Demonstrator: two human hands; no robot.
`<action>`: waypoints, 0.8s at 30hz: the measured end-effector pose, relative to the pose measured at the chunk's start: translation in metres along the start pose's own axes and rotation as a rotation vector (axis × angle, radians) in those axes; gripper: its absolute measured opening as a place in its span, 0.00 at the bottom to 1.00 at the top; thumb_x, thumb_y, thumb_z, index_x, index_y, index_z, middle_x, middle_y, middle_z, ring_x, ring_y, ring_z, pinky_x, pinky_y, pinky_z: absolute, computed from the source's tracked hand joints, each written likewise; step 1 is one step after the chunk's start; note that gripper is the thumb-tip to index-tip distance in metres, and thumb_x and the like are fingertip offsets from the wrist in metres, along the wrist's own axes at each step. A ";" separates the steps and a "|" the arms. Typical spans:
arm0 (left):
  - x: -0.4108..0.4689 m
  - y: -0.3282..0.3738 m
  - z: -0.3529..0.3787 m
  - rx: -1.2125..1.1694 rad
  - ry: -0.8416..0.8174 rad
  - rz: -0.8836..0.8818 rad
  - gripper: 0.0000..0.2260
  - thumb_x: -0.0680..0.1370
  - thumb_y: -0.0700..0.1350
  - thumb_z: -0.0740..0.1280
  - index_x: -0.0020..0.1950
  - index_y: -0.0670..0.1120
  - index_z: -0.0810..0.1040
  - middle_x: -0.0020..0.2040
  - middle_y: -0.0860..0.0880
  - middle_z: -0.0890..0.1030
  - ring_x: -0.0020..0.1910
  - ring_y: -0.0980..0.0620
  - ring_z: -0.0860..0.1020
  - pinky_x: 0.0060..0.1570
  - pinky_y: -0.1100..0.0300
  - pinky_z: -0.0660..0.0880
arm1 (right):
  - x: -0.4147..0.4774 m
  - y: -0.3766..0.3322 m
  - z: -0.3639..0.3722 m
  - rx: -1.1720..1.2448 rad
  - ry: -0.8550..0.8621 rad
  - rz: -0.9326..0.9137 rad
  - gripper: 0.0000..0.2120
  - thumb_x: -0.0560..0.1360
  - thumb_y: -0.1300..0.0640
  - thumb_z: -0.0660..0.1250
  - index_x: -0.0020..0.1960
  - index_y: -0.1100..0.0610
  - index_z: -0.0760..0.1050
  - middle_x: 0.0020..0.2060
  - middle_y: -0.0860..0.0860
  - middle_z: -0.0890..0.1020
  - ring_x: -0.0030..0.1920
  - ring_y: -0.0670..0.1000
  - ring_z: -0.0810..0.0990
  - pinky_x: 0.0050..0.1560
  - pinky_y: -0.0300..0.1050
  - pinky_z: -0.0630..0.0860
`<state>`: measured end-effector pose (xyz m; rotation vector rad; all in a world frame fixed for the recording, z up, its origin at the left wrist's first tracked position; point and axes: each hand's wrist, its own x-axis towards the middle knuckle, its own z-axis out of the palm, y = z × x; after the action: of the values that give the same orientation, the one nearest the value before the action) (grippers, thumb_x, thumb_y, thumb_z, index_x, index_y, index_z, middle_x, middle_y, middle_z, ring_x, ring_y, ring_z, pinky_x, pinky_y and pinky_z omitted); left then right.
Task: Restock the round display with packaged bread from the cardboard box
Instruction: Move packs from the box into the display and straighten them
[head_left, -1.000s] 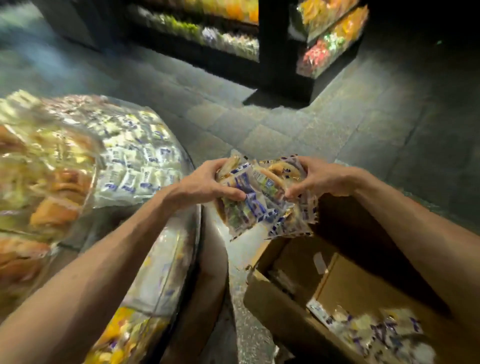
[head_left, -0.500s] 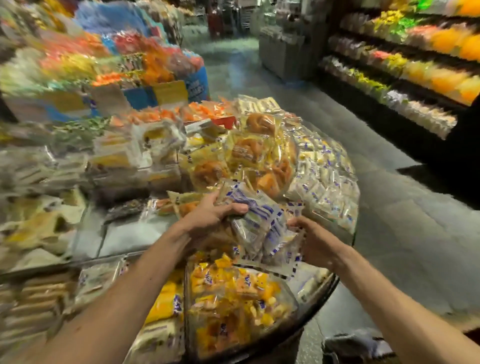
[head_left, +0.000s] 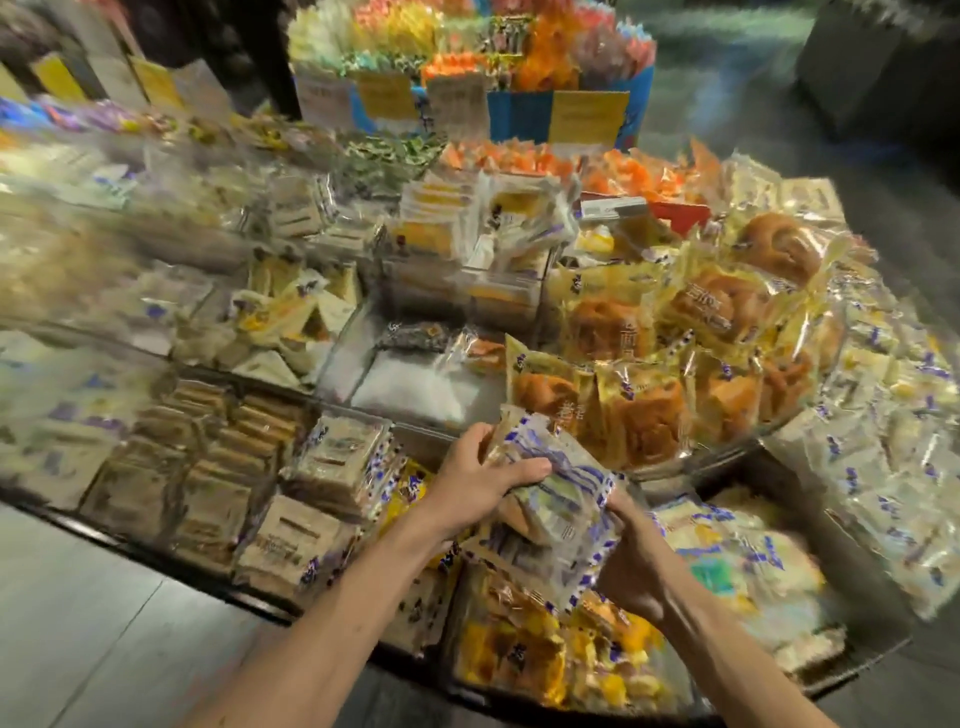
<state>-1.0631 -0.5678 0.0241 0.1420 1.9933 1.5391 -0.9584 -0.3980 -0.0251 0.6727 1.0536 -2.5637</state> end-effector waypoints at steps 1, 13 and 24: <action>-0.001 0.000 0.000 0.028 0.036 0.026 0.16 0.71 0.52 0.78 0.51 0.56 0.72 0.46 0.64 0.74 0.45 0.69 0.74 0.48 0.68 0.73 | 0.004 -0.002 0.001 0.012 -0.001 -0.001 0.37 0.67 0.43 0.77 0.72 0.58 0.73 0.68 0.61 0.76 0.67 0.64 0.76 0.68 0.67 0.70; -0.017 -0.009 -0.017 0.265 0.287 0.216 0.21 0.71 0.64 0.72 0.58 0.58 0.72 0.54 0.57 0.79 0.54 0.56 0.79 0.56 0.54 0.78 | 0.021 -0.005 0.011 0.006 -0.168 0.067 0.40 0.50 0.48 0.85 0.61 0.55 0.82 0.63 0.60 0.81 0.60 0.61 0.82 0.57 0.64 0.79; -0.031 -0.008 -0.050 1.012 -0.319 0.456 0.60 0.63 0.68 0.76 0.79 0.60 0.35 0.75 0.64 0.28 0.72 0.63 0.30 0.67 0.49 0.44 | 0.019 0.019 0.064 0.084 -0.119 -0.024 0.29 0.47 0.50 0.83 0.46 0.61 0.87 0.49 0.62 0.86 0.44 0.58 0.86 0.38 0.51 0.83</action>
<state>-1.0618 -0.6254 0.0360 1.2196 2.3570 0.5116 -0.9865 -0.4583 -0.0065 0.5230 0.9254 -2.6448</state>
